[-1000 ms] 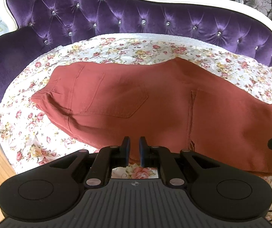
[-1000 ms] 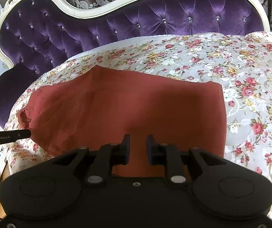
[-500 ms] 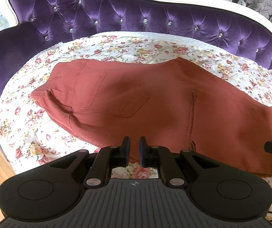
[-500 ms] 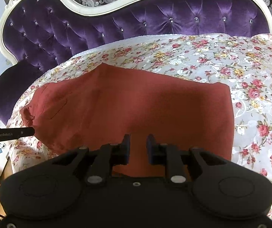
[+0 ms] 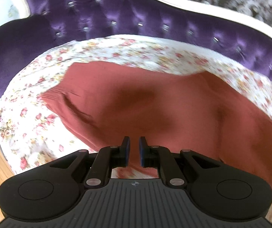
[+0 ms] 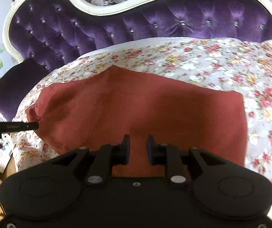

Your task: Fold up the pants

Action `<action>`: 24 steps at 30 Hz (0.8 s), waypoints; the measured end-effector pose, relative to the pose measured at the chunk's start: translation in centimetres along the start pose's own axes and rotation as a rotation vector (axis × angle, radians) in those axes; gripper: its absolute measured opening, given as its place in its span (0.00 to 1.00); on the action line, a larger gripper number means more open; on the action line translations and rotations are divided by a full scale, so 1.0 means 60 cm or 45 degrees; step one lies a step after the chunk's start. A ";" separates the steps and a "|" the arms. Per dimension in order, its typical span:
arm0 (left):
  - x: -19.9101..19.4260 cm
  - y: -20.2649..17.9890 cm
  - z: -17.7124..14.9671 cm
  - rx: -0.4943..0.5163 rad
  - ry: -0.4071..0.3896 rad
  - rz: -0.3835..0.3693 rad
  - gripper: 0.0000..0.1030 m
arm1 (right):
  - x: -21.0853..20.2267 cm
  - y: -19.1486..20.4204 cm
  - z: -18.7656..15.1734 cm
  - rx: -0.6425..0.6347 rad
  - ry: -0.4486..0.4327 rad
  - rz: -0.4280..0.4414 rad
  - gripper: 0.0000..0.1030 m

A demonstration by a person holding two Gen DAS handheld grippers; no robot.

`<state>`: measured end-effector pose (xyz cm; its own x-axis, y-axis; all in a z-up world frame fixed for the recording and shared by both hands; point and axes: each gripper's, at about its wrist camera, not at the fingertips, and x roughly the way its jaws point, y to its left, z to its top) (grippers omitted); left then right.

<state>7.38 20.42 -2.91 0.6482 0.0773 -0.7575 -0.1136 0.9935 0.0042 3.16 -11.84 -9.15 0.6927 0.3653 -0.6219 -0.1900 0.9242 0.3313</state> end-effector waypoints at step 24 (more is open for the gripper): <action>0.131 0.214 0.049 -0.418 -0.060 -0.289 0.11 | 0.113 0.119 0.048 -0.188 0.106 0.093 0.30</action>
<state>13.23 34.01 -6.88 0.7173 -0.1298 -0.6846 -0.1934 0.9068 -0.3746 8.51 -3.06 -8.94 0.6146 0.4340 -0.6587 -0.3417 0.8991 0.2737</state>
